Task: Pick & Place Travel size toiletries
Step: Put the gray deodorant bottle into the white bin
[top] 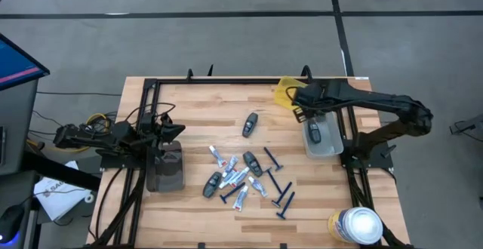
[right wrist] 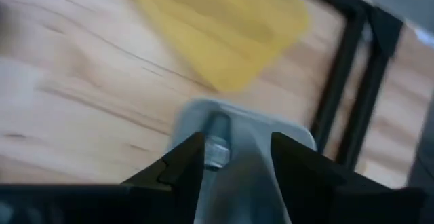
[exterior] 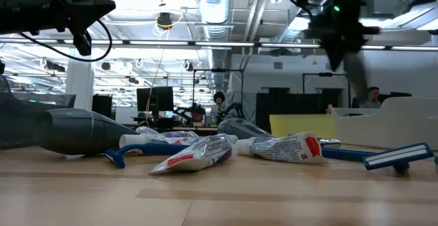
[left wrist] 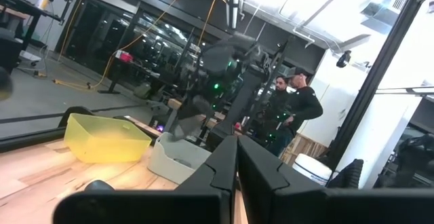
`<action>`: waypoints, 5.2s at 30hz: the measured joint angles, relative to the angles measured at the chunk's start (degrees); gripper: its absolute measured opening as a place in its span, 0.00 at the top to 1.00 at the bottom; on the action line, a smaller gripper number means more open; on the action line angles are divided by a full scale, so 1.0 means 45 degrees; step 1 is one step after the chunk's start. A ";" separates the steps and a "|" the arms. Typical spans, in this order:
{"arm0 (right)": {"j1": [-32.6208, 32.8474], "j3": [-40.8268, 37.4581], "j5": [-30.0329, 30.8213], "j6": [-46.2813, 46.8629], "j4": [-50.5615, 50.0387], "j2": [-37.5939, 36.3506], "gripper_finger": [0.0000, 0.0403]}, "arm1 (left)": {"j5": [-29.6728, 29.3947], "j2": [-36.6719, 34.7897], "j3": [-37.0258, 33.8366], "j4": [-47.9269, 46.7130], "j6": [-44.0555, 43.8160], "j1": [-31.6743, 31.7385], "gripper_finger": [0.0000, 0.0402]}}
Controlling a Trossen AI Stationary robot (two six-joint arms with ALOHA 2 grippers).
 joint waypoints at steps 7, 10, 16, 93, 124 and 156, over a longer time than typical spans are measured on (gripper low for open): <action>-0.0425 -0.2659 -0.0211 0.0992 0.0972 -0.0979 0.75 | 0.0000 0.0000 -0.0005 0.0009 0.0000 0.0002 0.98; -0.0419 -0.3033 -0.0724 0.0927 0.1338 -0.1063 0.85 | 0.0000 0.0000 -0.0004 0.0010 0.0000 0.0000 0.98; -0.0289 -0.3058 -0.0779 0.0502 0.1795 -0.1063 0.95 | 0.0000 0.0000 -0.0003 0.0012 0.0007 0.0005 0.98; 0.0648 0.4918 -0.5834 0.5319 0.8668 1.0506 0.27 | 0.0240 0.0518 -0.0002 0.0708 0.0015 0.0003 0.98; 0.0174 0.4827 -0.5732 0.2166 0.6674 0.7672 0.51 | 0.0228 0.0563 0.0000 0.0770 0.0034 0.0002 0.98; -0.1544 -0.3498 -0.2772 0.1652 0.1301 -0.0766 0.51 | -0.0478 0.0583 -0.0003 0.0767 0.1117 0.0002 0.98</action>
